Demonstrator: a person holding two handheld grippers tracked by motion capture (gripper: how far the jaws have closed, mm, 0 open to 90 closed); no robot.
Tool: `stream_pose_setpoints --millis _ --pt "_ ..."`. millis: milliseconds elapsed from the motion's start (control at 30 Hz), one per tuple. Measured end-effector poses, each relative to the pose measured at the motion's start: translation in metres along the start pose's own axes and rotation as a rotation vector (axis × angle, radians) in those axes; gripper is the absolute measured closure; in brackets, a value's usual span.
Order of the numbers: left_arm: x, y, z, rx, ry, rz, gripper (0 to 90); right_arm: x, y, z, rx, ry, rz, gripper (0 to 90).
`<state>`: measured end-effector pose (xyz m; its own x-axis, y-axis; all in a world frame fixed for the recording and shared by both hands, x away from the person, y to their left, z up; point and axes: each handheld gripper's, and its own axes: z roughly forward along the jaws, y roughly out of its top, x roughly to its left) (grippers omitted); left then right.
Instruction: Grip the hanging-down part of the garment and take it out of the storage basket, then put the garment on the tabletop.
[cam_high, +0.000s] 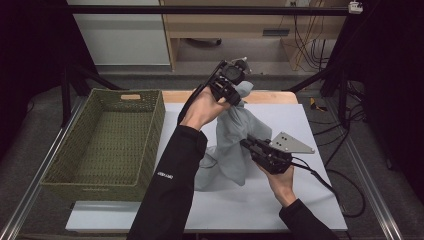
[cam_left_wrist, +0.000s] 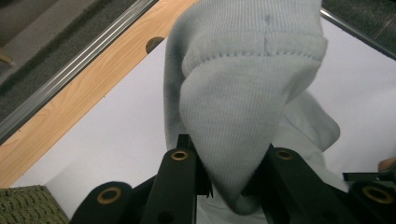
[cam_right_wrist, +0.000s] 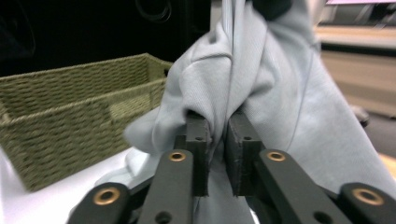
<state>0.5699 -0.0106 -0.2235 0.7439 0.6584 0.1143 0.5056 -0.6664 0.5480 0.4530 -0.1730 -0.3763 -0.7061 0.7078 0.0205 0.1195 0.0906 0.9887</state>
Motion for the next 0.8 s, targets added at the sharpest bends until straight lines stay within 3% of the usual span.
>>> stream_pose_setpoints --millis 67,100,133,167,200,233,300,333,367,633,667,800 --pt "0.0 -0.001 0.001 -0.003 -0.001 -0.007 77.8 0.001 -0.007 0.0 -0.003 0.003 0.015 50.5" --pt "0.001 -0.003 0.003 0.018 0.004 0.005 77.7 0.002 -0.009 -0.002 -0.01 -0.006 0.018 43.7" --pt "0.001 -0.003 0.003 0.018 0.004 0.005 77.8 0.002 -0.009 -0.002 -0.01 -0.006 0.018 43.7" --pt "0.001 -0.004 0.004 0.027 0.01 0.015 77.8 0.0 -0.01 -0.003 -0.017 -0.011 0.007 36.7" --pt "0.001 -0.006 0.006 0.024 -0.001 0.023 77.7 0.0 -0.009 -0.009 -0.03 -0.015 0.035 25.5" --pt "0.001 -0.007 0.007 0.004 -0.013 -0.001 77.7 -0.002 -0.009 -0.011 -0.045 -0.017 0.022 22.5" --pt "0.001 -0.008 0.007 0.003 -0.012 0.012 77.7 -0.003 -0.008 -0.014 -0.051 -0.016 0.033 18.7" --pt "0.001 -0.01 0.008 0.0 -0.016 0.009 77.7 -0.007 -0.007 -0.018 -0.059 -0.042 0.042 12.4" --pt "0.001 -0.012 0.009 -0.003 -0.018 0.007 77.7 -0.008 -0.008 -0.021 -0.06 -0.041 0.063 10.5" --pt "-0.006 -0.027 0.021 -0.004 -0.043 0.026 77.5 -0.015 -0.018 -0.032 -0.052 -0.067 0.055 3.2" --pt "-0.007 -0.03 0.024 -0.007 -0.048 0.028 77.4 -0.017 -0.018 -0.035 -0.048 -0.088 0.034 1.5" --pt "-0.009 -0.037 0.029 -0.024 -0.058 0.035 77.2 -0.018 -0.018 -0.042 -0.063 -0.085 0.047 0.9"
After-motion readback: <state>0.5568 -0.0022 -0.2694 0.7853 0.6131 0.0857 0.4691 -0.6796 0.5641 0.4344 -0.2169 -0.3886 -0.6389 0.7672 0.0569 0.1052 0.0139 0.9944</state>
